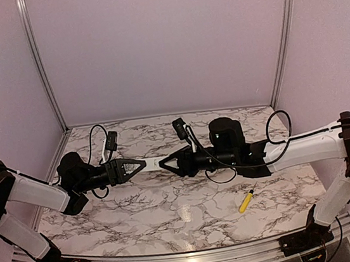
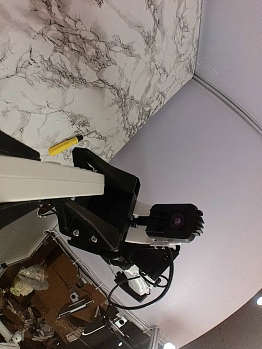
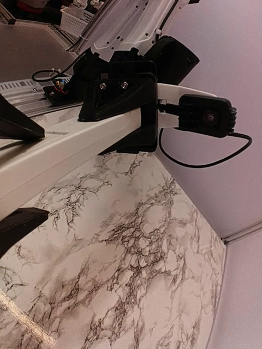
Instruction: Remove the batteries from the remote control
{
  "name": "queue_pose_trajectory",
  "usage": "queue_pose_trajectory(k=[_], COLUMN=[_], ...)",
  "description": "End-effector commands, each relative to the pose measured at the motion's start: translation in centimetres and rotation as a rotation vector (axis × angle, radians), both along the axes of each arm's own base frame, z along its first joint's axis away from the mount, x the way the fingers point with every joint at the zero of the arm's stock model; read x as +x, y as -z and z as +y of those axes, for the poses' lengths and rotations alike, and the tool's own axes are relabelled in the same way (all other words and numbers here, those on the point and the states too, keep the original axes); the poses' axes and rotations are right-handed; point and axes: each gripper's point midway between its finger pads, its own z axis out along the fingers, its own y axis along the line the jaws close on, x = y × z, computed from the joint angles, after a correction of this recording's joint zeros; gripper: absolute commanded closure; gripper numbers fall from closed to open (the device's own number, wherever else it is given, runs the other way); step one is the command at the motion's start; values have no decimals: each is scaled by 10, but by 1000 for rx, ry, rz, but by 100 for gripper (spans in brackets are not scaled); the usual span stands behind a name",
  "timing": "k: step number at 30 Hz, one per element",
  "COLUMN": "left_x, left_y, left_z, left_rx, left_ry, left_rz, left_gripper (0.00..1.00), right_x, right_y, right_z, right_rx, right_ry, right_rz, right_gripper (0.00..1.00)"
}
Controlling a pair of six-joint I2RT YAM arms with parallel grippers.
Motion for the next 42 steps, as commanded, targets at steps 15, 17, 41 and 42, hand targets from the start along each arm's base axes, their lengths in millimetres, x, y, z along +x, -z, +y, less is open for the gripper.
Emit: queue_pose_trajectory(k=[15,17,41,42], left_x=[1,2,9,9], left_y=[-10,-8,-4,-4], left_z=[1,1,5,6], left_rx=[5,11,54,55], left_ry=[-38,-43,-102,-104], left_rz=[-40,-40,-42,-40], left_gripper=[100,100,100,100], right_x=[9,9,17,16], right_y=[7,7,8,8], right_z=[-12,-12,10,11], right_rx=[-85,-92,-170,-171], right_ry=[102,106,172,168], right_rz=[-1,1,16,15], right_gripper=[24,16,12,13])
